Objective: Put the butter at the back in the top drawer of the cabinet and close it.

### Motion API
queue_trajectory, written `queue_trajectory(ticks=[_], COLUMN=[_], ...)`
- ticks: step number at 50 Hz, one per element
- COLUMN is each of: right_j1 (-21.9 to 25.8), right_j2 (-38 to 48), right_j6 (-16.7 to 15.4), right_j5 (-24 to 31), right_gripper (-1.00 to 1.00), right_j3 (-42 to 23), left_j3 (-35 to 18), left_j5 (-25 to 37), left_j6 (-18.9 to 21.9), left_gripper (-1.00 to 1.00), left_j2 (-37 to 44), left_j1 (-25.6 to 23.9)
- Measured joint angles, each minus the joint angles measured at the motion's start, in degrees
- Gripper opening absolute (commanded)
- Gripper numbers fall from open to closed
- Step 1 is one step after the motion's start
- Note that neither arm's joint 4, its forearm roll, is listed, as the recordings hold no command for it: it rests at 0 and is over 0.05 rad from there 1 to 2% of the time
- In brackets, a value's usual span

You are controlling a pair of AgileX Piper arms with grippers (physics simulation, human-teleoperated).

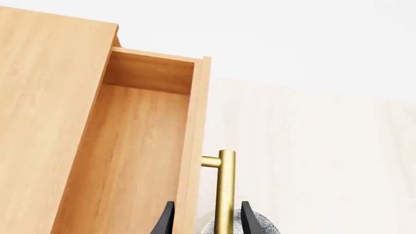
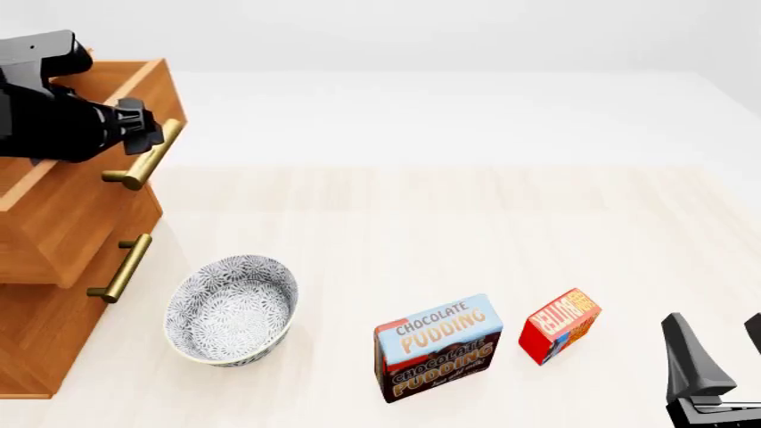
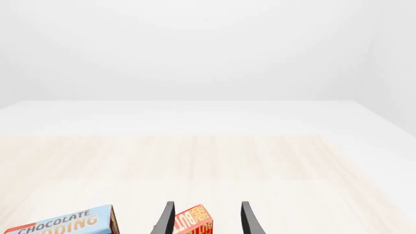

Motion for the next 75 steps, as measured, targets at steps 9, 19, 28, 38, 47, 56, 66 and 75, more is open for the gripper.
queue_trajectory(ticks=[9, 19, 28, 38, 47, 56, 66, 75], right_j1=[0.00, 0.00, 0.00, 0.00, 0.00, 0.00, 0.00, 0.00], right_j2=[0.00, 0.00, 0.00, 0.00, 0.00, 0.00, 0.00, 0.00], right_j6=[0.00, 0.00, 0.00, 0.00, 0.00, 0.00, 0.00, 0.00], right_j5=[0.00, 0.00, 0.00, 0.00, 0.00, 0.00, 0.00, 0.00], right_gripper=[1.00, 1.00, 1.00, 1.00, 1.00, 1.00, 1.00, 1.00], right_j3=[0.00, 0.00, 0.00, 0.00, 0.00, 0.00, 0.00, 0.00], left_j3=[-0.11, -0.18, -0.22, -0.25, -0.13, 0.09, 0.32, 0.49], left_j5=[0.19, 0.30, 0.38, 0.38, 0.06, -0.46, -1.02, -1.50], left_j6=[-0.33, -0.59, -0.90, -1.63, -2.94, -4.57, -5.96, -6.40], left_gripper=[1.00, 1.00, 1.00, 1.00, 1.00, 1.00, 1.00, 1.00], left_j2=[0.05, 0.08, 0.09, 0.10, 0.04, -0.07, -0.18, -0.24], left_j1=[-0.68, -1.37, -2.00, -2.73, -3.46, -4.45, -5.59, -6.67])
